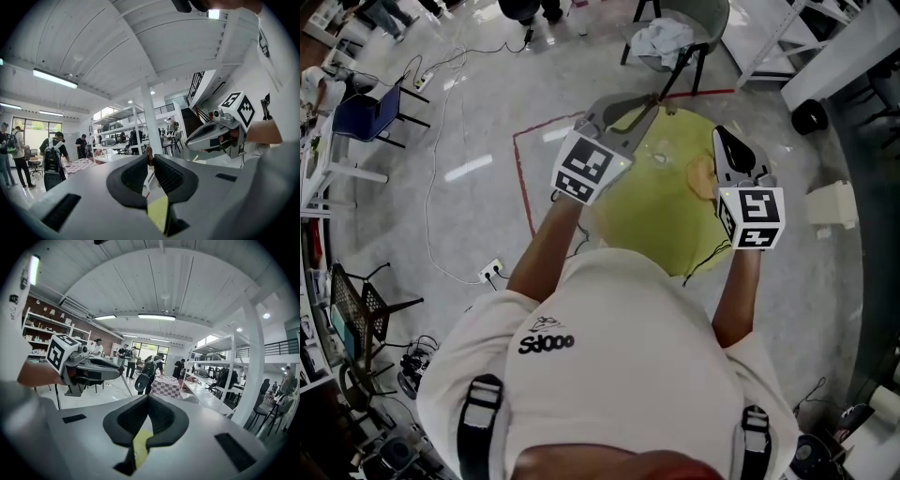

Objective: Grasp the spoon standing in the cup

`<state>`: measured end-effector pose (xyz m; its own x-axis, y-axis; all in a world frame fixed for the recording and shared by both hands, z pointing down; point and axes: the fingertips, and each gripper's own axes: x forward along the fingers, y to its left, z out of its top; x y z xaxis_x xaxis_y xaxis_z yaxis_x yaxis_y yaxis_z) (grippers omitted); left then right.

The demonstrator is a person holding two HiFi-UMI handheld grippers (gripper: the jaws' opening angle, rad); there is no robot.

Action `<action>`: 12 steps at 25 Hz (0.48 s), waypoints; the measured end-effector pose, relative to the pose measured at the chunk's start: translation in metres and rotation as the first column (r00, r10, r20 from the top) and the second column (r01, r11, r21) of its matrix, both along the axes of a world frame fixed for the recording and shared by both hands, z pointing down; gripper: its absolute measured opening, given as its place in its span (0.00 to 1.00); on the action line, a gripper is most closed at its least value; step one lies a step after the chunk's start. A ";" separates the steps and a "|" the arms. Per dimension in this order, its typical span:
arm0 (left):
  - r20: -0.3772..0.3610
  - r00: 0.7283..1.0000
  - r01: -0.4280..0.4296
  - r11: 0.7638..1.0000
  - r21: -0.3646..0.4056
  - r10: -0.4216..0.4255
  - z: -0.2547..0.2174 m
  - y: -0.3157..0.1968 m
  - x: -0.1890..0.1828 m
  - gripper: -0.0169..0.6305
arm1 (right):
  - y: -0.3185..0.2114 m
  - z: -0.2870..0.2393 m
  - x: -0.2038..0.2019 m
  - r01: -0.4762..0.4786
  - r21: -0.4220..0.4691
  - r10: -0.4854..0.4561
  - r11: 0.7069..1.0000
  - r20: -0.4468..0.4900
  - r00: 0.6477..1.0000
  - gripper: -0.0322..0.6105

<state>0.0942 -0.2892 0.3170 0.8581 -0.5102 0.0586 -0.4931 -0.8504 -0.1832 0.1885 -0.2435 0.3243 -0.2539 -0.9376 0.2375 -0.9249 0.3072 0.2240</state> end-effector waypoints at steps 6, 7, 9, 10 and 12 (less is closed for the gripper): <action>0.002 1.000 -0.003 1.000 -0.009 0.003 0.004 0.001 0.000 0.13 | 0.001 0.004 0.000 0.001 -0.006 -0.001 1.000 -0.002 1.000 0.08; 0.002 1.000 -0.003 1.000 -0.012 0.003 0.005 0.001 0.000 0.12 | 0.001 0.005 0.000 0.001 -0.007 -0.001 1.000 -0.002 1.000 0.08; 0.005 1.000 -0.004 1.000 -0.019 0.004 0.006 0.002 0.000 0.13 | 0.000 0.005 0.000 0.002 -0.009 -0.002 1.000 -0.002 1.000 0.08; 0.010 1.000 -0.005 1.000 -0.024 0.005 0.007 0.002 0.001 0.12 | 0.000 0.005 -0.001 0.003 -0.009 -0.003 1.000 -0.003 1.000 0.08; 0.021 1.000 -0.005 1.000 -0.029 0.005 0.010 0.003 0.001 0.13 | 0.000 0.005 -0.001 0.006 -0.010 -0.006 1.000 -0.003 1.000 0.08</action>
<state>0.0950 -0.2862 0.3267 0.8591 -0.5037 0.0912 -0.4851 -0.8580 -0.1687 0.1871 -0.2439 0.3298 -0.2587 -0.9336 0.2478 -0.9224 0.3149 0.2234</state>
